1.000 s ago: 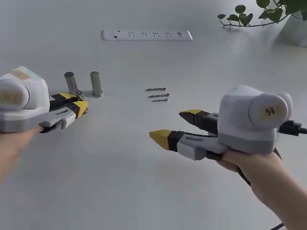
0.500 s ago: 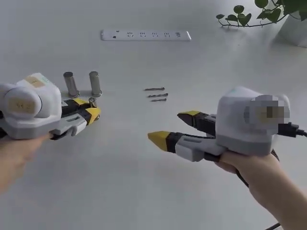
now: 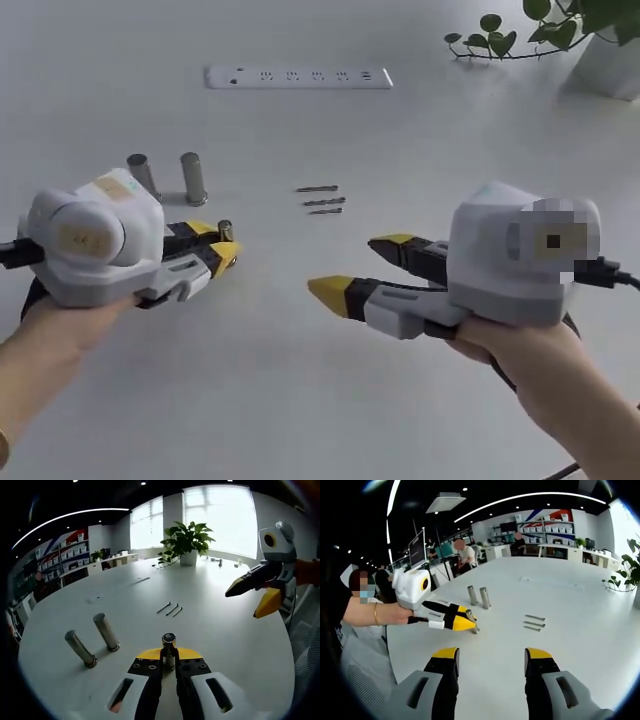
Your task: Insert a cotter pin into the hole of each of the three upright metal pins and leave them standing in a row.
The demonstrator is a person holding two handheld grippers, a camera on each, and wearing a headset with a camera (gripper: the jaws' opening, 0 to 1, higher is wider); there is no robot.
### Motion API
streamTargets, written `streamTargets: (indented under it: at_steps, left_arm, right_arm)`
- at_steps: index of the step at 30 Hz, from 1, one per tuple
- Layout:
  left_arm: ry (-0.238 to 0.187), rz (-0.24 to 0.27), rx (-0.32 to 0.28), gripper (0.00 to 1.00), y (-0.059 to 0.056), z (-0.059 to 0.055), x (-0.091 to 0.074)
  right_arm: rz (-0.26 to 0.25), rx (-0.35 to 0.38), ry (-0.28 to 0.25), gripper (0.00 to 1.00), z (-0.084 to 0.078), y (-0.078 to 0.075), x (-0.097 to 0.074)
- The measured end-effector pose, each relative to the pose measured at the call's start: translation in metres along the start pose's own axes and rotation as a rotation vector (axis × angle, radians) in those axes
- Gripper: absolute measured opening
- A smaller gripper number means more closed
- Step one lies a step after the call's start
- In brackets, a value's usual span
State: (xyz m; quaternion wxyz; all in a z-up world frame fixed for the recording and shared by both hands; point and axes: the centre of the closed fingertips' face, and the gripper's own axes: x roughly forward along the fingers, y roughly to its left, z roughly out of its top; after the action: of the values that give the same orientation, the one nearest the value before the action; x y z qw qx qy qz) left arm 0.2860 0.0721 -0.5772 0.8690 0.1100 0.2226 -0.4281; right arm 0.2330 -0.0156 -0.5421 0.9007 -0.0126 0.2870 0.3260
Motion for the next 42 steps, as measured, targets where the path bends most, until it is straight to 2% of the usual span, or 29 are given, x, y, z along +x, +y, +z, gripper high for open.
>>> streamTargets:
  at_steps: [7,13,18,21,24,28,31,36,38,41,42]
  left_arm:
    - [0.000,-0.018,0.006,0.07,-0.009,0.002,0.001]
    - [-0.009,-0.016,-0.008,0.07,-0.008,0.002,0.002]
    - [-0.009,-0.017,0.016,0.07,-0.009,0.001,0.001]
    - [0.008,-0.013,0.034,0.08,-0.009,-0.001,0.002]
    - [0.020,-0.010,0.044,0.10,-0.010,-0.004,0.003]
    - [0.029,0.005,0.065,0.18,-0.010,-0.005,0.002]
    - [0.023,0.014,0.060,0.20,-0.008,-0.002,-0.001]
    - [0.018,0.037,0.022,0.29,-0.005,0.002,-0.008]
    - [0.018,0.048,0.002,0.34,-0.004,0.003,-0.011]
    - [0.016,0.077,-0.025,0.35,-0.002,0.004,-0.017]
    - [0.021,0.094,-0.038,0.38,-0.001,0.004,-0.020]
  right_arm:
    - [-0.007,0.004,-0.001,0.48,-0.001,-0.002,-0.003]
    - [-0.008,0.007,-0.002,0.48,-0.001,-0.003,-0.003]
    - [-0.007,0.013,0.008,0.48,-0.003,-0.004,-0.003]
    - [-0.009,0.013,0.008,0.48,-0.004,-0.005,-0.004]
    - [-0.011,0.015,0.010,0.47,-0.004,-0.005,-0.004]
    - [-0.012,0.006,0.009,0.47,-0.002,-0.007,-0.004]
    - [-0.012,-0.021,0.011,0.47,0.003,-0.010,-0.004]
    - [-0.012,-0.063,0.003,0.46,0.017,-0.020,0.000]
    - [-0.016,-0.091,0.029,0.44,0.017,-0.027,0.003]
    - [-0.060,-0.209,0.131,0.40,0.012,-0.048,0.010]
    - [-0.060,-0.218,0.143,0.38,0.012,-0.050,0.011]
